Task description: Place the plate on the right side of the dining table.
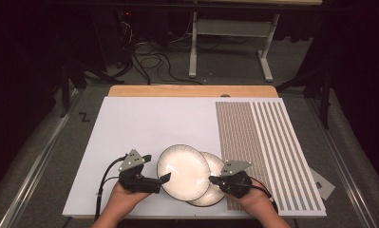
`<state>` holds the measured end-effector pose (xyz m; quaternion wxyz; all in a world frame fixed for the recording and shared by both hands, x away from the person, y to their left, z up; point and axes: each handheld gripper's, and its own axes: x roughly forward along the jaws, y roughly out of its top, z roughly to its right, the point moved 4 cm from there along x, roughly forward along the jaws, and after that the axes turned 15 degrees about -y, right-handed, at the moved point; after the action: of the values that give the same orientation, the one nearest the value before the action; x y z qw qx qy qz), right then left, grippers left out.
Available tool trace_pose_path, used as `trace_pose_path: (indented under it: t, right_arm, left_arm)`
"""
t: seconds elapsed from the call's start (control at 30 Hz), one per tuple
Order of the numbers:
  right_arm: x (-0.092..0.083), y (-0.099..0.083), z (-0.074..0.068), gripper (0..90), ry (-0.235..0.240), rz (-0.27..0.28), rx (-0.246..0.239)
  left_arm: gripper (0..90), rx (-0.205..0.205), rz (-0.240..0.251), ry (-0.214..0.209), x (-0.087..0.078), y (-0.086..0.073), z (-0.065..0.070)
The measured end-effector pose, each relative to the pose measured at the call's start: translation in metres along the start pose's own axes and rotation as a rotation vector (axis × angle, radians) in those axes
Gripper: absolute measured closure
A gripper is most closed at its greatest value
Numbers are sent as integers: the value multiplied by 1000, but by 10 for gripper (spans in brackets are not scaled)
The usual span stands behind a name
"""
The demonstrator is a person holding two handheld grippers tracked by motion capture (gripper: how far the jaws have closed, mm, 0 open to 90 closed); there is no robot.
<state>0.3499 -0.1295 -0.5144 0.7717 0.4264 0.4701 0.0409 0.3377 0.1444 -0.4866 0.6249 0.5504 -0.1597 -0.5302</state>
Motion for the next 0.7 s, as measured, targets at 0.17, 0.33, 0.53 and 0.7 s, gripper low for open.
trace_pose_path:
  t: [0.17,0.33,0.53,0.7]
  right_arm:
    - [1,0,-1,900,-6,-10,-3]
    - [1,0,-1,900,-8,-7,-6]
    - [1,0,-1,900,-8,-3,-12]
    - [1,-1,-2,900,-15,-2,-9]
  left_arm:
    - [82,-64,-26,-28,8,-4,0]
    - [189,-138,-30,-66,12,-7,0]
    - [301,-201,-58,-82,16,-11,-1]
    - [386,-253,-72,-78,16,-12,-2]
